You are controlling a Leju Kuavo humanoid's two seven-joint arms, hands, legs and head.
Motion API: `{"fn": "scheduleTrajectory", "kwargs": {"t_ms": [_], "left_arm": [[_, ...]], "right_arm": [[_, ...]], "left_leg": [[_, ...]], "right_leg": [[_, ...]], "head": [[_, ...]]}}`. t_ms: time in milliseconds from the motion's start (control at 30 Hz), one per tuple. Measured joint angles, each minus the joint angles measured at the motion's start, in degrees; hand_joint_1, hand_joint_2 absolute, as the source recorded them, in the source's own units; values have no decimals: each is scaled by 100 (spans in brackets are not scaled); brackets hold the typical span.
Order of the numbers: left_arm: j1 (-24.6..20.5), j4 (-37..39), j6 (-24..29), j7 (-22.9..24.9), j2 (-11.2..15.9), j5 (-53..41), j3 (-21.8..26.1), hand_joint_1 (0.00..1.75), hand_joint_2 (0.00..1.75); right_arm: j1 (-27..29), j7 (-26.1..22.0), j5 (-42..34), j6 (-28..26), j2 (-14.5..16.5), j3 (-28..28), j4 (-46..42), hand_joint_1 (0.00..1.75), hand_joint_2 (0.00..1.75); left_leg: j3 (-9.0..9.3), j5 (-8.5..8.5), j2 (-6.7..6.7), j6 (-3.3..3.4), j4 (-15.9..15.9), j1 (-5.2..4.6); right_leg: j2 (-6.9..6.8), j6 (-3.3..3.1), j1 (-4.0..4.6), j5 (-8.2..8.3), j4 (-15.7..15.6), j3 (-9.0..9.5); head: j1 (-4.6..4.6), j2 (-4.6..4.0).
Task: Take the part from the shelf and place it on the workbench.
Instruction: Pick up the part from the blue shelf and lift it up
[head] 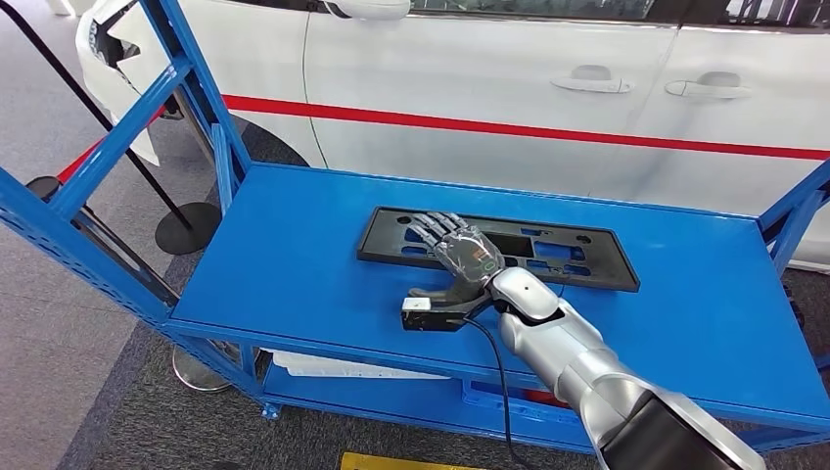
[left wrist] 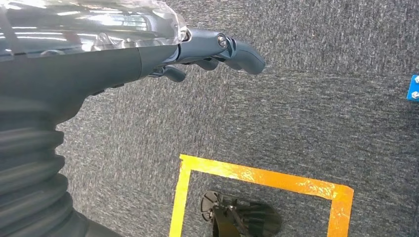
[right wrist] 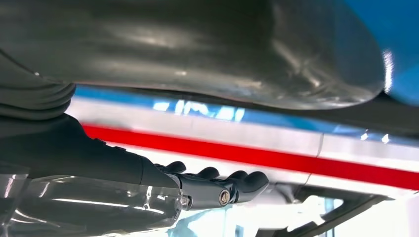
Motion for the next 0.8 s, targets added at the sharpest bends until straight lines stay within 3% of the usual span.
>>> {"fn": "scheduleTrajectory", "kwargs": {"t_ms": [167,333,500,800], "left_arm": [[4,0,11,2,-5,16,0,0,175],[9,0,18,1,-13,6,-2,0,175],[9,0,-11,-129,-15,-24,-13,0,175],[-35,0,-247,-1033,-38,87,13,0,175]], "right_arm": [[329,-682,-863,456,70,-166,-28,0,0],[536,-980,-1344,817,119,-434,-87,0,0],[666,-1025,-1421,830,125,-610,-173,0,0],[823,-922,-1356,698,61,-793,-295,0,0]], "left_leg": [[0,-2,0,-1,0,0],[1,-2,0,-1,0,0],[2,-2,1,-1,0,0],[3,-2,1,-1,0,0]], "right_leg": [[1,0,0,-1,0,-1],[1,0,0,-1,0,-1],[2,0,0,-1,0,-1],[2,0,0,-1,0,-1]], "head": [[0,0],[0,0],[0,0],[0,0]]}}
